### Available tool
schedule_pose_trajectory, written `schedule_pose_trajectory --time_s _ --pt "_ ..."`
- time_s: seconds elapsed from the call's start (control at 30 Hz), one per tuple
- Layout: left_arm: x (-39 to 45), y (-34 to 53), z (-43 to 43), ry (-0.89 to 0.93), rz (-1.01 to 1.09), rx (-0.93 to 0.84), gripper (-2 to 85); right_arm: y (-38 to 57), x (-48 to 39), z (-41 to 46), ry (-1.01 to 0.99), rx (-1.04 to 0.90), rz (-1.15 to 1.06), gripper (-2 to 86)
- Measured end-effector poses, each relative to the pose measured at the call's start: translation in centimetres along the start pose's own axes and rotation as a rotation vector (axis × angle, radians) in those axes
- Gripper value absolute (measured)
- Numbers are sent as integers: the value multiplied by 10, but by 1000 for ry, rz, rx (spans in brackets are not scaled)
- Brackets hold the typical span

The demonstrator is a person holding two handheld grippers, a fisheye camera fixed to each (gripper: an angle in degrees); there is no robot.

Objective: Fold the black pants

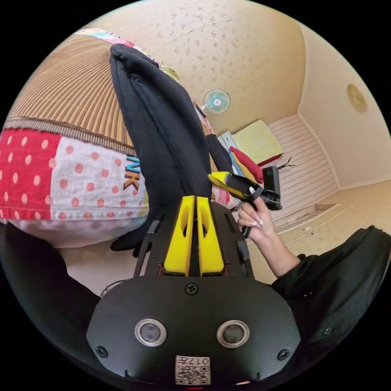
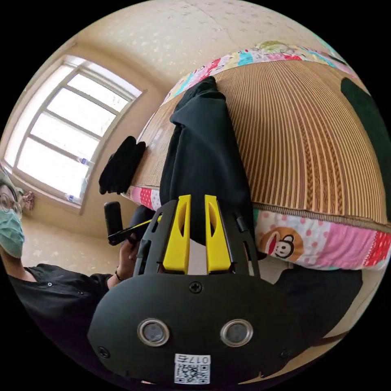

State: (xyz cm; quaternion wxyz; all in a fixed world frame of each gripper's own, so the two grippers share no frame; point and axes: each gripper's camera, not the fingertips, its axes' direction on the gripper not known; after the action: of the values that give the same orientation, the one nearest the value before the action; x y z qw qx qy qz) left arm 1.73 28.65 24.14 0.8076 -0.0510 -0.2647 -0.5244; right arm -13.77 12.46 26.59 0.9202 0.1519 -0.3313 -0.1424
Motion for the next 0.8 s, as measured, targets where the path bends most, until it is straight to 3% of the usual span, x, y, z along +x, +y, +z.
schedule_pose_trajectory --time_s 0.1,0.17,0.3,0.47,0.57,0.7,0.8 --pt "32 10 -26 43 125 15 -6 13 5 -30 30 48 -16 64" --pt "49 13 -38 -41 171 0 -5 18 -2 -42 66 61 -69 69" --pt "35 8 -25 -213 34 -218 24 29 -11 -40 154 38 -170 74" --pt "26 20 -24 -294 20 -19 65 39 -11 -21 113 40 -238 77" --pt "22 24 -15 -373 46 14 85 44 -15 -7 80 28 -287 81" --pt "20 33 -10 -261 118 82 83 56 -23 0 59 29 -344 90" --pt "15 36 -5 -218 119 68 68 62 -31 -7 174 62 -371 85"
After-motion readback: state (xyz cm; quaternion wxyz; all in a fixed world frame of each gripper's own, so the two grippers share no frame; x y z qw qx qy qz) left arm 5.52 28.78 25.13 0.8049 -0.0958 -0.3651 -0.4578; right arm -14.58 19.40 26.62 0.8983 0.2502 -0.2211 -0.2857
